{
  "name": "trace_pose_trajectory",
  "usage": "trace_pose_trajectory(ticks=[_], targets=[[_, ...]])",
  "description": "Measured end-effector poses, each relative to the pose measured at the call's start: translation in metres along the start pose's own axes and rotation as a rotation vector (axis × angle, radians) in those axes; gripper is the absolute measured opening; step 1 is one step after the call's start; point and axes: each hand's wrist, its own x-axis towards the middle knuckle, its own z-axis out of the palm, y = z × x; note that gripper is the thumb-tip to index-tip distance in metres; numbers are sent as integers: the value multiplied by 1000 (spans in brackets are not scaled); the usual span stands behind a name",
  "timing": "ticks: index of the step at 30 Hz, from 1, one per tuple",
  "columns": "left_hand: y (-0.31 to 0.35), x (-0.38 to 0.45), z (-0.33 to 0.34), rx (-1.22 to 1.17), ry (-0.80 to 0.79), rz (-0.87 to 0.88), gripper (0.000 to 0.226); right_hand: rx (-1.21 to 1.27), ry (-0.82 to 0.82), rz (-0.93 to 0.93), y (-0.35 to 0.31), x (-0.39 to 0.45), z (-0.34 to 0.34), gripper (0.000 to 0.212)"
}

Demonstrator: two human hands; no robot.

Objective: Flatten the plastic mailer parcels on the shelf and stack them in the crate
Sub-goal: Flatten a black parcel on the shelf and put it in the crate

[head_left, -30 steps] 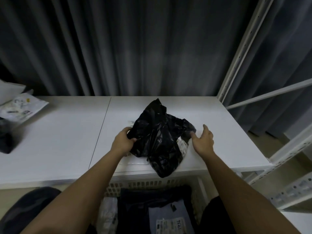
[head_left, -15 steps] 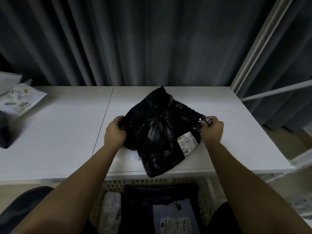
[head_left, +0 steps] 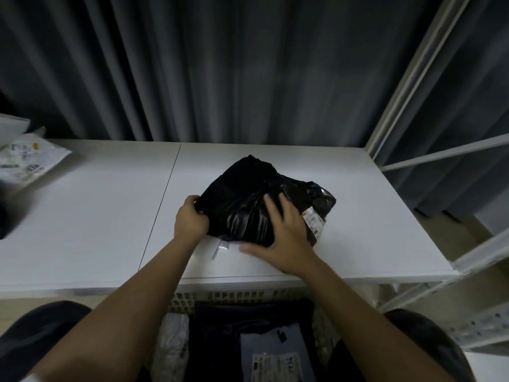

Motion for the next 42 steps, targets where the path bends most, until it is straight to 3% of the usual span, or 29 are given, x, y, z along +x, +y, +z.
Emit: trace_pose_trajectory(ticks=[2, 4, 8, 12, 15, 17, 19, 21, 23, 25, 27, 30, 34, 42], targets=[[2, -6, -1, -26, -5, -11, 43, -255, -97, -35, -6, -13, 13, 113], [3, -12, -4, -54, -4, -16, 40, -411, -78, 17, -6, -21, 18, 105], [5, -23, -15, -107, 16, -22, 30, -484, 15, 57, 1, -35, 6, 94], [4, -32, -23, -222, 9, -75, 19, -491, 151, -25, 28, -50, 0, 106], [-1, -42, -23, -65, -96, -135, 19, -469, 37, -59, 38, -67, -6, 103], [0, -49, -22, 124, -242, -181, 34, -455, -198, -25, 47, -75, -7, 95], [5, -55, -20, 313, -265, -192, 46, -377, -318, 37, 52, -79, -9, 95], [14, -59, -17, 373, -140, -81, 50, -243, -262, 76, 51, -78, -12, 90], [24, -59, -11, 353, -54, 122, 52, -63, -87, 74, 42, -70, -17, 78], [32, -56, 3, 408, -58, 292, 53, 31, 112, 84, 31, -54, -22, 67], [42, -51, 18, 466, -108, 383, 53, -19, 186, 101, 23, -33, -24, 55], [59, -41, 38, 539, -187, 427, 55, -121, 110, 187, 22, 2, -22, 52], [70, -17, 58, 659, -326, 459, 55, -78, -54, 368, 32, 36, -12, 60], [38, 7, 74, 939, -411, 469, 58, -350, -91, 271, 54, 46, 18, 76]])
